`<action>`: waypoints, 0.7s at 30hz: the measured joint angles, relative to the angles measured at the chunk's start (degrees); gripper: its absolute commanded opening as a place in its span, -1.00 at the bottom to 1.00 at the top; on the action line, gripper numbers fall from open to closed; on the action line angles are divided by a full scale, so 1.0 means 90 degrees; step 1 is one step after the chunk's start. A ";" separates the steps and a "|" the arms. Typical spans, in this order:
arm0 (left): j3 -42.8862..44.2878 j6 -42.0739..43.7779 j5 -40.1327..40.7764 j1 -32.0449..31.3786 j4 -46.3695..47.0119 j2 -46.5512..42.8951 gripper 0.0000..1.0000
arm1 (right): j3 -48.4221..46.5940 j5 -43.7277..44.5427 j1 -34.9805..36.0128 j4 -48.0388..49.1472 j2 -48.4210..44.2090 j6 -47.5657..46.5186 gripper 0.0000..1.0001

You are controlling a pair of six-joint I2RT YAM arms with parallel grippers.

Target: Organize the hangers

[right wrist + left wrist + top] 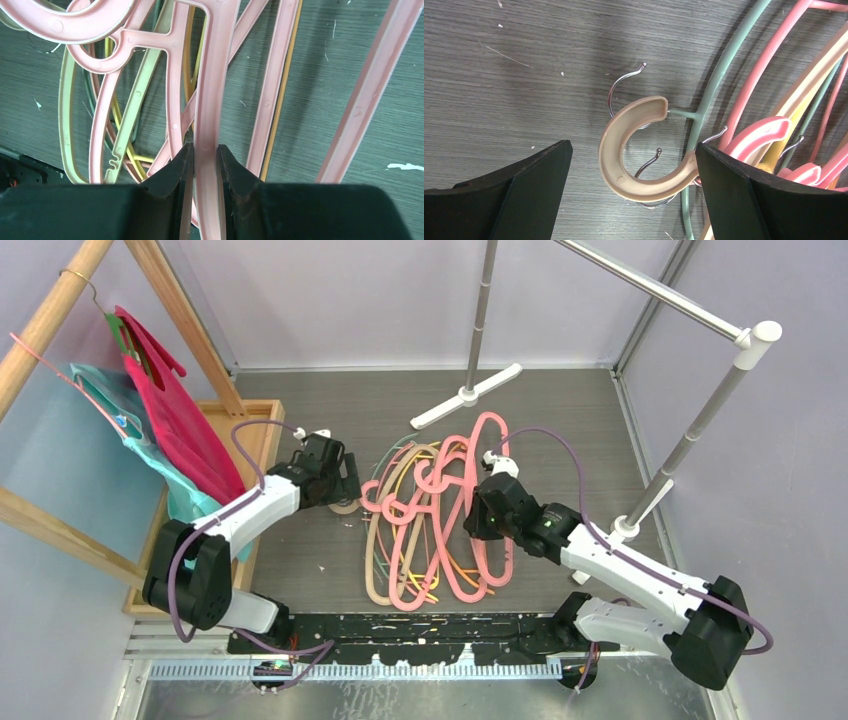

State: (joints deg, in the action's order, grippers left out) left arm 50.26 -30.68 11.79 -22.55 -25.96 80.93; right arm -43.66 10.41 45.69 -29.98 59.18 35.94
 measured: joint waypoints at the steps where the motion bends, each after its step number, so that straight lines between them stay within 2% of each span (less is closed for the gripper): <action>1: -0.0002 0.0000 0.0000 0.0000 0.0000 0.0022 0.96 | 0.0022 -0.0010 0.0000 0.0017 0.0027 0.0002 -0.98; 9: -0.0029 -0.0022 -0.0005 0.0000 0.0027 0.0095 0.96 | -0.0376 0.0777 -0.0002 0.0340 -0.0034 -0.0136 -0.98; 14: -0.0029 -0.0022 -0.0005 0.0000 0.0032 0.0151 0.96 | -0.1226 0.1292 -0.0177 0.1297 -0.0029 -0.0442 -0.98; 17: -0.0019 -0.0022 -0.0002 0.0000 0.0032 0.0151 0.96 | -0.1596 0.1302 -0.0617 0.2013 0.0000 -0.0508 -0.98; 21: -0.0012 -0.0022 0.0000 0.0000 0.0029 0.0151 0.96 | -0.1758 0.0833 -0.1821 0.2980 0.0134 -0.0253 -0.98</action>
State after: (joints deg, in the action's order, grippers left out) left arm 50.15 -30.87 11.79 -22.55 -25.69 82.28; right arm -59.48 17.91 29.30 -3.16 60.38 33.67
